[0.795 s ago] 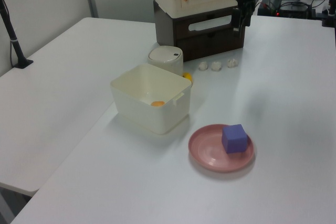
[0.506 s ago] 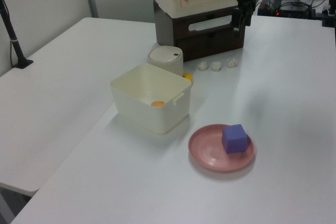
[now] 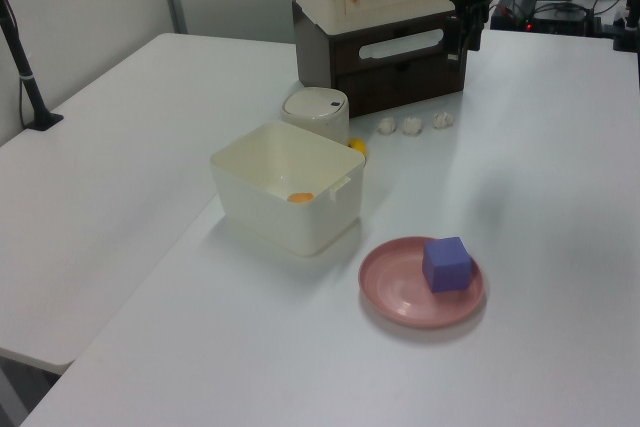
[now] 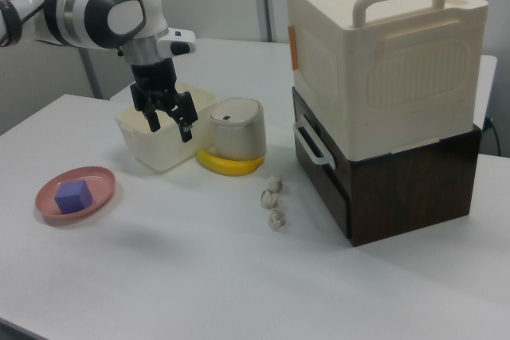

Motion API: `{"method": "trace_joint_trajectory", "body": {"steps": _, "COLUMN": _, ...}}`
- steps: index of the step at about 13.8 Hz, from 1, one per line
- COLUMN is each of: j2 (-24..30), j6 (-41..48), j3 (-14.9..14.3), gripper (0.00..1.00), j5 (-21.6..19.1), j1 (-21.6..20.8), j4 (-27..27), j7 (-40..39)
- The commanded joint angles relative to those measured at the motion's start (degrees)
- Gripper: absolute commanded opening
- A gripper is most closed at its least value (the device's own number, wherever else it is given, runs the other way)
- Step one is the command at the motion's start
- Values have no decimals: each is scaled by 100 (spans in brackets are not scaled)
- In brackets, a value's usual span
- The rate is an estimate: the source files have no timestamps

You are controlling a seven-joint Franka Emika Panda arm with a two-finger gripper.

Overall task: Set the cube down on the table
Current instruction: 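Move the open gripper over the purple cube on the pink plate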

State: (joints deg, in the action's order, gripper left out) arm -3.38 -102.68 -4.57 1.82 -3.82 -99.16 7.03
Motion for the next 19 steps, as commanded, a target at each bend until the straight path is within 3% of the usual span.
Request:
{"method": "trace_joint_trajectory", "body": {"steps": 1, "j2": 48, "j6": 170, "j3": 52, "gripper": 100, "j5": -14, "j1": -66, "j4": -50, "j7": -114}}
{"method": "trace_joint_trajectory", "body": {"steps": 4, "j2": 56, "j6": 196, "j3": 87, "gripper": 100, "j5": -365, "j1": -363, "j4": -172, "j7": -429}}
{"method": "trace_joint_trajectory", "body": {"steps": 6, "j2": 48, "j6": 214, "j3": 314, "gripper": 100, "j5": -384, "j1": -479, "j4": -313, "j7": -500}}
{"method": "trace_joint_trajectory", "body": {"steps": 12, "j2": -198, "j6": 135, "j3": 544, "gripper": 100, "j5": -489, "j1": -866, "j4": -577, "j7": -1062}}
{"method": "trace_joint_trajectory", "body": {"steps": 15, "j2": -260, "j6": 126, "j3": 965, "gripper": 100, "j5": -489, "j1": -901, "j4": -683, "j7": -1098}}
{"method": "trace_joint_trajectory", "body": {"steps": 19, "j2": -707, "j6": -322, "j3": 1361, "gripper": 100, "j5": -472, "j1": -1286, "j4": -701, "j7": -1019}}
